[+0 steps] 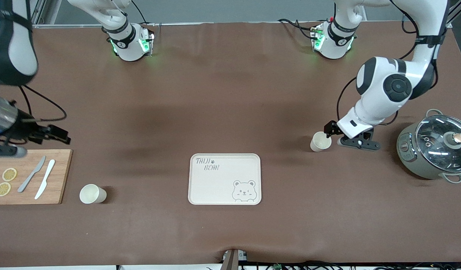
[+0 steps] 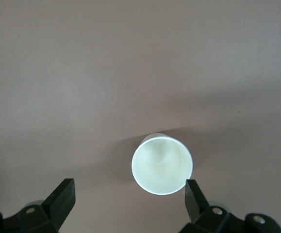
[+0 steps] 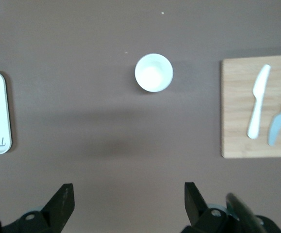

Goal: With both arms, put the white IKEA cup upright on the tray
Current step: 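Move the right gripper to one cup while the left gripper reaches another, then close both grippers on the rims of the white paper cups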

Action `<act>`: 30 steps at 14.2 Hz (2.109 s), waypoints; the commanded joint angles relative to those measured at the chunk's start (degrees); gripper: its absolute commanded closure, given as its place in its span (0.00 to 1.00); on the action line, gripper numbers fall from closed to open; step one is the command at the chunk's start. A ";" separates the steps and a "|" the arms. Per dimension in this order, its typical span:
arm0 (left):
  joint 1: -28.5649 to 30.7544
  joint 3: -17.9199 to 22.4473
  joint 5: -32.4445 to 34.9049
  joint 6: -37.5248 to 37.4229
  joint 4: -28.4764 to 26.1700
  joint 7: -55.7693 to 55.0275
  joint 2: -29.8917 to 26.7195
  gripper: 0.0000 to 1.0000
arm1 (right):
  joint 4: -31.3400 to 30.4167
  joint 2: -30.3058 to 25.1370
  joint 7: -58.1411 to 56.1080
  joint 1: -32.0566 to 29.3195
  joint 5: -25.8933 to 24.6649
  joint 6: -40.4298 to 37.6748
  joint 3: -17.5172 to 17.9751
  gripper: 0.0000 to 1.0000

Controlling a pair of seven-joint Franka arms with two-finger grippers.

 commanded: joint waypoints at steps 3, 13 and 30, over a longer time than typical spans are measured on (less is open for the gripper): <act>0.78 -0.58 -0.77 11.10 -8.77 1.14 -1.27 0.00 | 3.93 10.53 -0.28 2.92 0.06 9.37 -0.05 0.00; 2.45 -0.58 -0.15 20.69 -8.07 2.81 6.82 0.00 | 12.19 27.68 -3.79 2.75 -3.19 21.15 -0.58 0.00; 1.22 -0.76 0.03 22.89 -6.84 1.58 9.46 1.00 | 12.19 32.70 -3.79 2.57 -5.92 25.65 -0.49 1.00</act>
